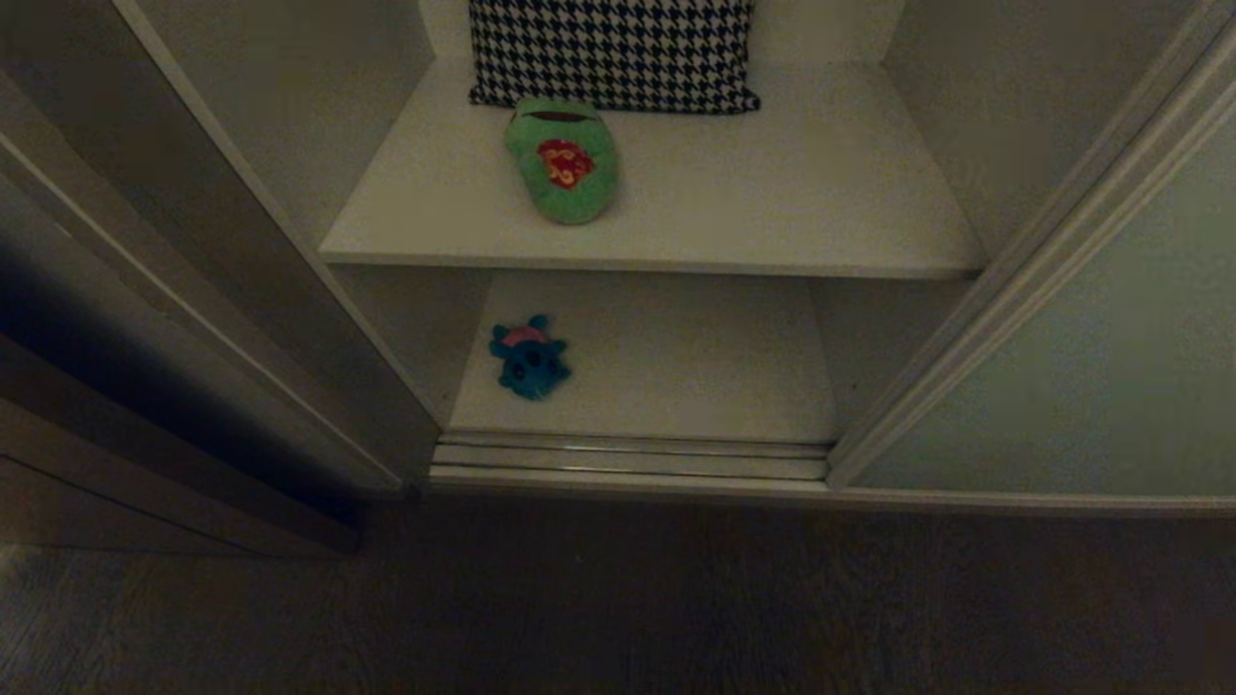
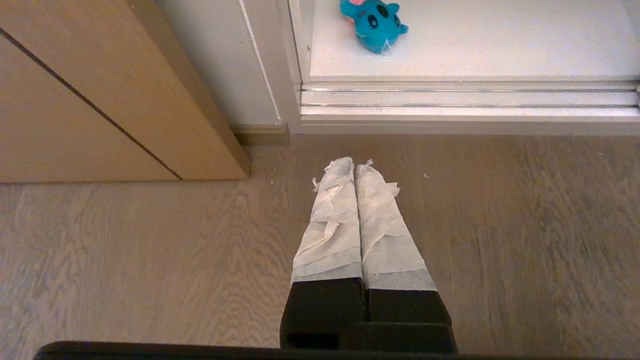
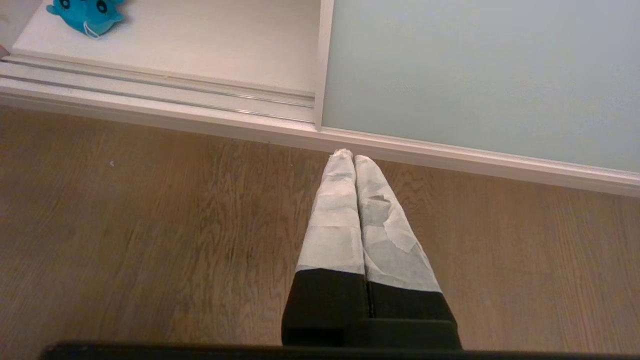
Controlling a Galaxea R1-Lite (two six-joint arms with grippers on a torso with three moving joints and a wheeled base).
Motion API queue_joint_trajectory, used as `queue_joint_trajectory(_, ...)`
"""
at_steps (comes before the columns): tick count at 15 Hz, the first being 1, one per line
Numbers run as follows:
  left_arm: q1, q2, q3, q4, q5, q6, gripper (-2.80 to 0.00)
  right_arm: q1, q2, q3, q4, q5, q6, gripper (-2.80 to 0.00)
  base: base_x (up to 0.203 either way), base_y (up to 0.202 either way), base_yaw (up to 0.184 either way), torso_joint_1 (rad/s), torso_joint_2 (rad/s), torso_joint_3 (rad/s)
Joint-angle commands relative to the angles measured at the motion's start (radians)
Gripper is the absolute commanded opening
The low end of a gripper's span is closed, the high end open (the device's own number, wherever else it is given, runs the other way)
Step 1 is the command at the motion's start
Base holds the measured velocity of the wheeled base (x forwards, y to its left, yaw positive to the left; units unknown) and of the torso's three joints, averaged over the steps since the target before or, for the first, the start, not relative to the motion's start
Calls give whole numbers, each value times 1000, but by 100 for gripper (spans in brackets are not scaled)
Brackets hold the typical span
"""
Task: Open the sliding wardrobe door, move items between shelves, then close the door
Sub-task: Place the green doll on the lower shelf
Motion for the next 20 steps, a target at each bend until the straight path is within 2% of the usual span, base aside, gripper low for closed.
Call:
queue_joint_trajectory(1,0,3,0,-1,0,11,-280,0,-1,0,0,0,-1,-280,0,0,0,0,0,0)
queue_joint_trajectory(5,0,3,-7,-25,13,17,-280,0,-1,0,0,0,-1,-280,0,0,0,0,0,0)
queue_joint_trajectory(6,0,6,-48,-35,17,17,-280,0,-1,0,0,0,-1,-280,0,0,0,0,0,0)
queue_joint_trajectory(9,0,71,-290,0,5,18,-280,0,-1,0,0,0,-1,-280,0,0,0,0,0,0)
queue_joint_trajectory(12,-1,359,-479,-2,-29,9,-280,0,-1,0,0,0,-1,-280,0,0,0,0,0,0)
queue_joint_trajectory(15,-9,735,-715,-60,-70,-34,-280,0,-1,0,0,0,-1,-280,0,0,0,0,0,0)
queue_joint_trajectory(18,-59,1115,-986,-108,-105,-82,-280,0,-1,0,0,0,-1,-280,0,0,0,0,0,0)
queue_joint_trajectory(20,-112,1341,-1185,-123,-118,-136,-280,0,-1,0,0,0,-1,-280,0,0,0,0,0,0)
